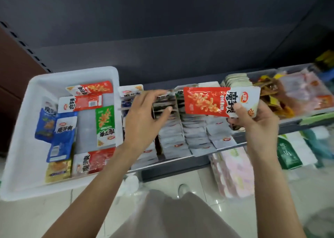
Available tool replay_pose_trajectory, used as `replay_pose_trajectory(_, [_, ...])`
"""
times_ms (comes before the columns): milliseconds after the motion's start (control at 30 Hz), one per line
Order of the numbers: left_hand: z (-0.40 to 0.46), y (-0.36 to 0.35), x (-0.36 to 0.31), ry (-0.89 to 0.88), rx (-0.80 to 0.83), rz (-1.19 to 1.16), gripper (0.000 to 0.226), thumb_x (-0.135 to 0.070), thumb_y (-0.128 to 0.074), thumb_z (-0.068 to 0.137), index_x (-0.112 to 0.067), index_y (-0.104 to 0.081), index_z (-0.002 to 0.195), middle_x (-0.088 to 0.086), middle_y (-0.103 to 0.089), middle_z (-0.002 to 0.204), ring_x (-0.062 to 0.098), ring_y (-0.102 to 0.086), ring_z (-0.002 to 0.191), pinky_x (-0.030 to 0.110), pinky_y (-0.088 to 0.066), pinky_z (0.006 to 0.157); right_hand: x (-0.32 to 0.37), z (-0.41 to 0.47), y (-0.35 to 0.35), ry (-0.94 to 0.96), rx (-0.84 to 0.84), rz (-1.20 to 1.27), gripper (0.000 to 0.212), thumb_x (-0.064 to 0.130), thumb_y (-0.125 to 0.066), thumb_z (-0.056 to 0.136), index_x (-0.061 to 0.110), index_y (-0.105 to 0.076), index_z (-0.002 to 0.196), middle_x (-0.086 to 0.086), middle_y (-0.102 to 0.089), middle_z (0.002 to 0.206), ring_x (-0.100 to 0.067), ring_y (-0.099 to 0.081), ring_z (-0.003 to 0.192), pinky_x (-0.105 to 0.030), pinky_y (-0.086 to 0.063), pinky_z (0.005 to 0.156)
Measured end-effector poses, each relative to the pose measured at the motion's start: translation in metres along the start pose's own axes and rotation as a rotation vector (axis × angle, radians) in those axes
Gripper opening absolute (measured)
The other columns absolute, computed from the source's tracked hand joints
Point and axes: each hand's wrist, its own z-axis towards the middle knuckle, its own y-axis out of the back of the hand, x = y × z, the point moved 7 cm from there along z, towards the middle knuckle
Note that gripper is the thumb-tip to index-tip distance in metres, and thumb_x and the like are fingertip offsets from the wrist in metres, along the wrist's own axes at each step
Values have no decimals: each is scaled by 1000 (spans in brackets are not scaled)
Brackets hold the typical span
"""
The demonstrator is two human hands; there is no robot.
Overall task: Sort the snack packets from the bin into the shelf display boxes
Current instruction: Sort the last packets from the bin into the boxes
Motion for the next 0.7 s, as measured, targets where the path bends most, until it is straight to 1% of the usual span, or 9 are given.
replay_pose_trajectory(100, [-1, -49, -32, -114, 76, 141, 31, -40, -54, 84, -21, -65, 106, -4, -63, 108, 18, -54, 106, 22, -36, 94, -6, 22, 46, 43, -63, -29, 13, 16, -64, 90, 22, -64, 101, 13, -71, 89, -10, -68, 87, -26, -57, 63])
replay_pose_trajectory(167, [-1, -80, -45, -174, 105, 256, 28, -36, -61, 83, -21, -68, 105, -3, -63, 106, 21, -53, 105, 30, -41, 94, -15, 38, 64, 56, -79, -81, 11, 15, -63, 90, 20, -64, 100, 8, -70, 90, -13, -67, 86, -29, -57, 62])
replay_pose_trajectory(233, [0, -106, -54, -195, 117, 368, 27, -32, -72, 78, -21, -69, 102, -2, -63, 102, 22, -51, 100, 36, -45, 88, -22, 51, 74, 65, -79, -166, 14, 17, -63, 91, 16, -64, 104, 1, -69, 94, -15, -67, 86, -29, -57, 64])
replay_pose_trajectory(300, [0, -128, -63, -188, 154, 455, 32, -30, -78, 71, -21, -70, 101, -2, -65, 97, 22, -51, 94, 37, -45, 78, -25, 62, 75, 137, -58, -310, 15, 21, -62, 91, 13, -65, 104, -3, -69, 96, -12, -64, 81, -17, -53, 66])
replay_pose_trajectory(333, [0, -139, -65, -182, 180, 498, 35, -31, -81, 67, -21, -71, 100, -1, -66, 95, 23, -52, 91, 36, -45, 75, -24, 67, 73, 206, -47, -411, 16, 22, -61, 92, 10, -65, 103, -5, -70, 95, -10, -61, 78, -6, -45, 64])
replay_pose_trajectory(367, [0, -148, -67, -180, 201, 540, 38, -32, -83, 64, -20, -72, 98, -1, -67, 93, 24, -54, 89, 36, -45, 73, -23, 70, 68, 279, -27, -502, 18, 23, -60, 93, 8, -65, 101, -7, -71, 94, -9, -59, 75, -2, -38, 59])
replay_pose_trajectory(467, [1, -165, -70, -181, 257, 658, 38, -36, -86, 59, -21, -74, 92, -1, -66, 92, 24, -52, 88, 35, -44, 73, -12, 77, 42, 517, 72, -670, 14, 21, -59, 93, 9, -66, 96, -4, -71, 81, -13, -61, 64, -11, -31, 50])
replay_pose_trajectory(600, [3, -175, -77, -239, 292, 789, 27, -35, -83, 60, -25, -75, 84, 0, -60, 98, 22, -41, 93, 33, -31, 79, -8, 81, -4, 825, 151, -897, 7, 9, -69, 82, 15, -70, 85, 1, -65, 61, -18, -59, 51, -19, -34, 52])
replay_pose_trajectory(700, [3, -178, -79, -297, 279, 814, 5, -26, -79, 67, -24, -75, 69, -1, -60, 88, 22, -41, 89, 33, -30, 74, -26, 91, -36, 905, 329, -1219, 14, 7, -66, 75, 20, -71, 77, 3, -64, 62, -20, -58, 65, -31, -36, 67])
